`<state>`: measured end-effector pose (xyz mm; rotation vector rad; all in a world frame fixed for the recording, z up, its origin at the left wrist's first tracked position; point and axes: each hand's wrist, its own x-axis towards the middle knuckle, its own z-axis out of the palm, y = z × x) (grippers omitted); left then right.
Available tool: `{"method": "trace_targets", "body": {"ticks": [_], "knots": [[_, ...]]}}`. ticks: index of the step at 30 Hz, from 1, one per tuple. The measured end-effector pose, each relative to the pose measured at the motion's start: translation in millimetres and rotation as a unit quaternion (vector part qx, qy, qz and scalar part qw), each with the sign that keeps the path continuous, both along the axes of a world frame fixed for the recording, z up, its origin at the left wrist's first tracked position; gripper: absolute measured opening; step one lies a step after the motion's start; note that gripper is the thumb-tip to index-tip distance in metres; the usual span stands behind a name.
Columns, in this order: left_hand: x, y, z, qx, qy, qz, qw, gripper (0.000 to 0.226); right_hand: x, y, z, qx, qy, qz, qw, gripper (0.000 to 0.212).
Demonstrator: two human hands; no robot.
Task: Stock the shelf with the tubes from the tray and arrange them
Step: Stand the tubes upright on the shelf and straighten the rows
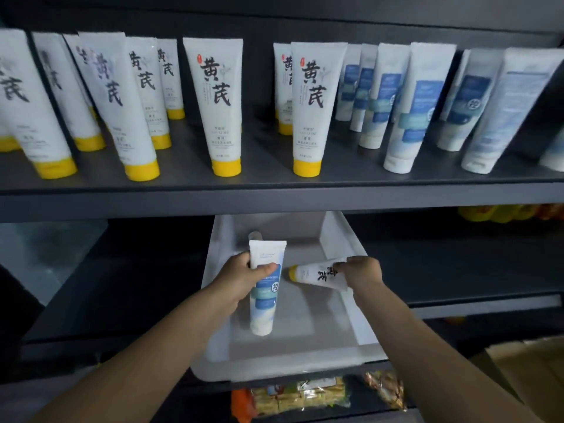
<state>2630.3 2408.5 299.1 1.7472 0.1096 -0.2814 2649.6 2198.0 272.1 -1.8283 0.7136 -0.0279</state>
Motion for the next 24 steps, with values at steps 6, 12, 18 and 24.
{"method": "trace_targets", "body": {"ticks": [6,12,18,24], "knots": [[-26.7,0.3,28.7,0.032,-0.078,-0.002,0.996,0.017,-39.0,-5.4,36.7,0.059,-0.155,0.033,0.986,0.011],[-74.0,-8.7,66.1,0.016,-0.143,0.019,0.989,0.017,-81.4,-16.5,82.1,0.087,-0.249,0.101,0.959,0.01],[-121.2,-8.7,117.7,0.04,-0.236,0.02,0.971,0.026,-115.4,-13.4,133.2,0.032,-0.312,0.165,0.935,0.017],[-161.4,18.1,187.3,0.063,-0.297,0.023,0.953,0.023,-140.1,7.8,201.4,-0.038,-0.372,0.251,0.893,0.017]]}}
